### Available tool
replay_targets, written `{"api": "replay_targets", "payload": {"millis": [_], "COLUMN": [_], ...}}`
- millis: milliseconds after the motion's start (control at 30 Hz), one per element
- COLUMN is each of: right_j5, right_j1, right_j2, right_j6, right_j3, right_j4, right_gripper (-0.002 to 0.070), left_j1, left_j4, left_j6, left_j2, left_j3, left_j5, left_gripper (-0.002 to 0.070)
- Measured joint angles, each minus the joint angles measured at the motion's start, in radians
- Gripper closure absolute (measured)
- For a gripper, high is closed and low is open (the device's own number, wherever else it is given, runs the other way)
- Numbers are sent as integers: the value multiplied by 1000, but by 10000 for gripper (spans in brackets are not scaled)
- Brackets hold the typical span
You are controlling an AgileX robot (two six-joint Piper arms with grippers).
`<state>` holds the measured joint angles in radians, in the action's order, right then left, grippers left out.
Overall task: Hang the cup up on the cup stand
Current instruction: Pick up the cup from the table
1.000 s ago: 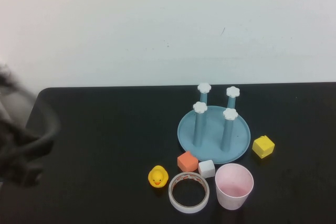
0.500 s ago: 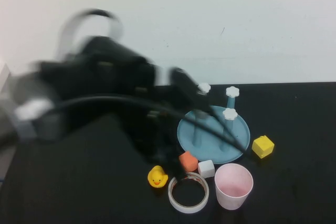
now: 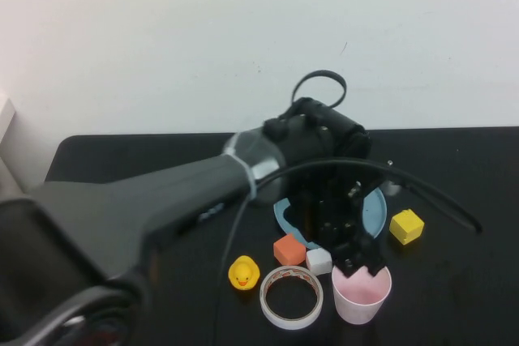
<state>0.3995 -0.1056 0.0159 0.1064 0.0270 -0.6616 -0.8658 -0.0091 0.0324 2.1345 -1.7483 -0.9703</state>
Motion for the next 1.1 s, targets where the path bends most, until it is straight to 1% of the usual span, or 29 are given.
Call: {"api": "replay_targets", "payload": {"millis": [67,167,300,433,500,567,600,700,733,767,800,900,1100], "right_j5": [0,0,0,0,0,0,0,0,0,0,0,0,21], "right_j1": [0,0,0,0,0,0,0,0,0,0,0,0,0], "right_j2": [0,0,0,0,0,0,0,0,0,0,0,0,0], "right_j6": [1,4,8,18,20,22,22,22,22,22,22,22,25], "right_j3": [0,0,0,0,0,0,0,0,0,0,0,0,0], "right_j4": [0,0,0,0,0,0,0,0,0,0,0,-4,-69], "right_gripper": [678,678,678,678,678,678,678,678,678,678,678,678,678], "left_j1": [2,11,14,14,14,14,14,14,14,14,14,14,12], "left_j4": [-11,-42,-71,-73,-69,-62,-54,-32,-25,-16,-8,19,113], "left_j6": [-32,-53,-63,-77,-99,-117,-124,-138,-138,-138,-138,-138,-56], "left_j2": [48,116,202,265,287,303,311,322,322,322,322,310,134], "left_j3": [-46,-104,-170,-204,-211,-213,-216,-216,-216,-216,-216,-216,-216], "left_j5": [4,4,4,2,2,2,2,14,17,22,25,27,-26], "left_gripper": [131,138,168,192,216,270,321,538,584,614,635,662,668]}}
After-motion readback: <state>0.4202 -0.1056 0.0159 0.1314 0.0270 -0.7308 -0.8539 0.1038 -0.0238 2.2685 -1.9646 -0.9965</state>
